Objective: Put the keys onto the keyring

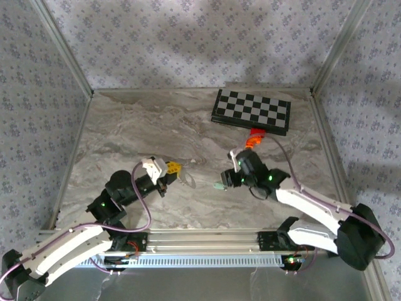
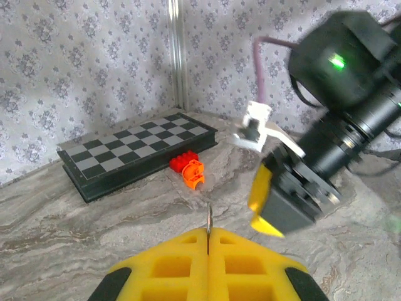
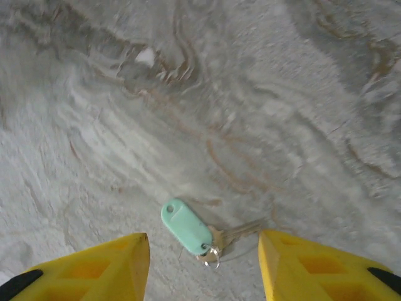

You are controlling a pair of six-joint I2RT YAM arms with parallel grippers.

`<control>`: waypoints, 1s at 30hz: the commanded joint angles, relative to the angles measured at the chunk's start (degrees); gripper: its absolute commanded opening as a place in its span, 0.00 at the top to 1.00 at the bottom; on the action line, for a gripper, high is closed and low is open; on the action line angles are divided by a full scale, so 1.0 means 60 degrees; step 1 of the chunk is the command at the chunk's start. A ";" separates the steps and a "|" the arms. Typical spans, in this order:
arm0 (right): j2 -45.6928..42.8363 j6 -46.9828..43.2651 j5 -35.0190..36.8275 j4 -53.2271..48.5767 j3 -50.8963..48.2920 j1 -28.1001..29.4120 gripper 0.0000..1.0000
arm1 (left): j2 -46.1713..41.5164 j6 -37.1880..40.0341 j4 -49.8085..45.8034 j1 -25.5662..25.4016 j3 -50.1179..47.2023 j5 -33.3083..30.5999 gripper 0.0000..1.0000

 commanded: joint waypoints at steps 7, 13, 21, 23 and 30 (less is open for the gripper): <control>0.3884 -0.3150 -0.3119 -0.5081 0.3608 -0.1262 0.53 | -0.0249 0.0120 0.0255 0.0057 -0.0179 0.0073 1.00; 0.5753 -0.4050 -0.3491 -0.5757 0.4579 -0.1340 0.57 | -0.0256 0.0220 0.0104 0.0056 -0.0179 0.0055 1.00; 0.6408 -0.4128 -0.3554 -0.5831 0.4582 -0.1044 0.58 | 0.0101 0.0392 0.0272 0.0044 -0.0216 0.0137 1.00; 0.6514 -0.4056 -0.3441 -0.5735 0.4579 -0.1019 0.59 | 0.0118 0.0382 0.0322 0.0053 -0.0260 0.0174 1.00; 0.6727 -0.3967 -0.3106 -0.5574 0.4574 -0.0891 0.62 | -0.0011 0.0350 0.0341 0.0056 -0.0361 0.0154 1.00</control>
